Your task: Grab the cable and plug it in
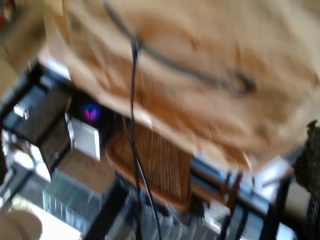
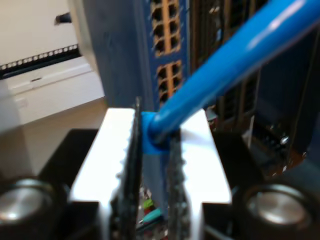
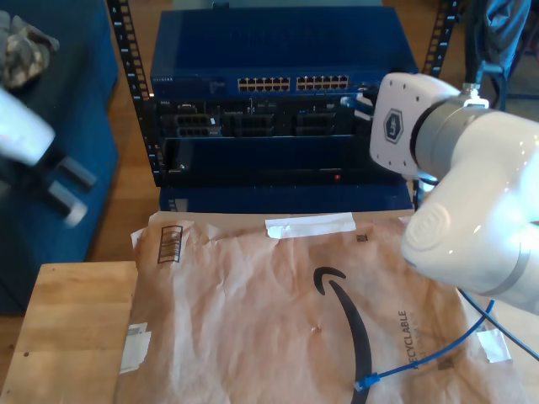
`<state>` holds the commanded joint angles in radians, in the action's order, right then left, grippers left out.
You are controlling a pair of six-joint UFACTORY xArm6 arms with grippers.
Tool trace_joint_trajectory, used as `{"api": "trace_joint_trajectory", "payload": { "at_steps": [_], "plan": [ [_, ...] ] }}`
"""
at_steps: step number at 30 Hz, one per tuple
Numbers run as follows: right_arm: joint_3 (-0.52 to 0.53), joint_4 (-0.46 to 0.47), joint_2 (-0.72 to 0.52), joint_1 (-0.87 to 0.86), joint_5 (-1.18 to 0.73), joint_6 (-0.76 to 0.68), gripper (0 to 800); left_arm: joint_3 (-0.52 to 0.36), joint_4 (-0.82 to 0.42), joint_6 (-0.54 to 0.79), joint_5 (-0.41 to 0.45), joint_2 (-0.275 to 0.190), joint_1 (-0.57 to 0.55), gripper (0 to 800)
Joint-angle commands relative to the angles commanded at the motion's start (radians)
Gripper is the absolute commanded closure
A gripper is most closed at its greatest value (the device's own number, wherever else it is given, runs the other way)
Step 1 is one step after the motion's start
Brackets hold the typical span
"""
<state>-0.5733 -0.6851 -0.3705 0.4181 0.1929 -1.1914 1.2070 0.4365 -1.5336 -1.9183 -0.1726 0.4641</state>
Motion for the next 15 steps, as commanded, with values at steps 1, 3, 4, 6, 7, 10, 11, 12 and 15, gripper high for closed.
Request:
{"api": "trace_joint_trajectory", "payload": {
  "at_steps": [1, 3, 4, 6, 7, 10, 11, 12, 15],
  "plan": [
    [0.006, 0.003, 0.002, 0.000, -0.002, 0.000, 800, -0.061, -0.046, 0.020, 0.002, -0.044, 0.015, 0],
    [0.006, 0.006, 0.005, 0.002, -0.002, 0.000, 800, -0.175, -0.132, 0.064, 0.025, -0.109, 0.071, 0],
    [0.006, 0.006, 0.012, 0.000, -0.002, 0.000, 800, -0.222, -0.163, 0.097, 0.037, -0.127, 0.107, 0],
    [0.006, 0.006, 0.018, 0.000, -0.003, 0.002, 800, -0.285, -0.229, 0.199, 0.040, -0.143, 0.195, 0],
    [0.008, 0.008, 0.018, 0.000, -0.003, 0.000, 800, -0.310, -0.259, 0.267, 0.040, -0.144, 0.241, 0],
    [0.017, 0.006, 0.018, 0.000, -0.003, 0.000, 800, -0.396, -0.339, 0.437, 0.057, -0.192, 0.370, 0],
    [0.021, 0.006, 0.018, 0.000, -0.003, 0.000, 800, -0.417, -0.364, 0.499, 0.075, -0.210, 0.408, 0],
    [0.023, 0.006, 0.018, 0.000, -0.003, 0.000, 800, -0.440, -0.382, 0.568, 0.092, -0.229, 0.451, 0],
    [0.034, 0.005, 0.018, 0.000, -0.003, 0.000, 800, -0.503, -0.397, 0.790, 0.109, -0.244, 0.626, 0]
  ]
}}
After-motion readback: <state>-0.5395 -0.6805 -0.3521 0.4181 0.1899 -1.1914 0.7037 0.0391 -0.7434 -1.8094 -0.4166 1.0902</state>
